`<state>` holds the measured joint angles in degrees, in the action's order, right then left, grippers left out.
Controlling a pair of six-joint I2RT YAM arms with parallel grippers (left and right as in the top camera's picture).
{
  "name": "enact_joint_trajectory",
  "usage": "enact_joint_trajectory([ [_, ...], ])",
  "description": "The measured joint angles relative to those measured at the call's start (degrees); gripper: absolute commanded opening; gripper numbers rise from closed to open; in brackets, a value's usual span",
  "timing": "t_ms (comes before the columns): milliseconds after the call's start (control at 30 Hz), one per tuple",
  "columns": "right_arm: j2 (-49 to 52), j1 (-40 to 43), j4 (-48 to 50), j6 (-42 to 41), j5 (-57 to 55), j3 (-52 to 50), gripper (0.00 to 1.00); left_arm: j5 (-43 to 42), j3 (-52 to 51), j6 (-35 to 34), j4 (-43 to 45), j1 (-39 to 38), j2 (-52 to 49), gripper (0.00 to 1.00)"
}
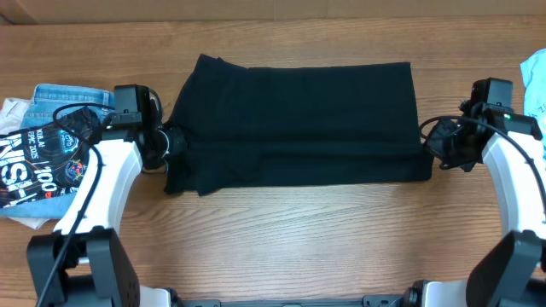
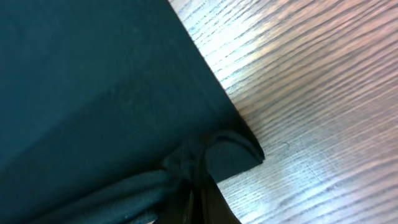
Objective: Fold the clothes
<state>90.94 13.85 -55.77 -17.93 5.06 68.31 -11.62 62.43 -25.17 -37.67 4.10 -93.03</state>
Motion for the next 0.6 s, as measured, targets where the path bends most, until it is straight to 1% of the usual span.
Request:
enact_joint_trajectory([
  [300, 4.9, 0.0, 3.8, 0.0, 0.0, -0.1, 0.04, -0.1, 0.0, 0.0, 3.7, -1.5, -3.5, 0.04],
  [533, 8.6, 0.0, 5.9, 0.0, 0.1, -0.1, 0.04, 1.0, -0.1, 0.0, 5.7, -1.5, -3.8, 0.05],
  [567, 9.2, 0.0, 6.3, 0.0, 0.2, -0.1, 0.05, 1.0, -0.1, 0.0, 6.6, -1.5, -3.8, 0.08],
  [600, 9.4, 0.0, 6.5, 0.0, 0.2, -0.1, 0.06, 1.1, -0.1, 0.0, 7.3, -1.5, -3.8, 0.13],
])
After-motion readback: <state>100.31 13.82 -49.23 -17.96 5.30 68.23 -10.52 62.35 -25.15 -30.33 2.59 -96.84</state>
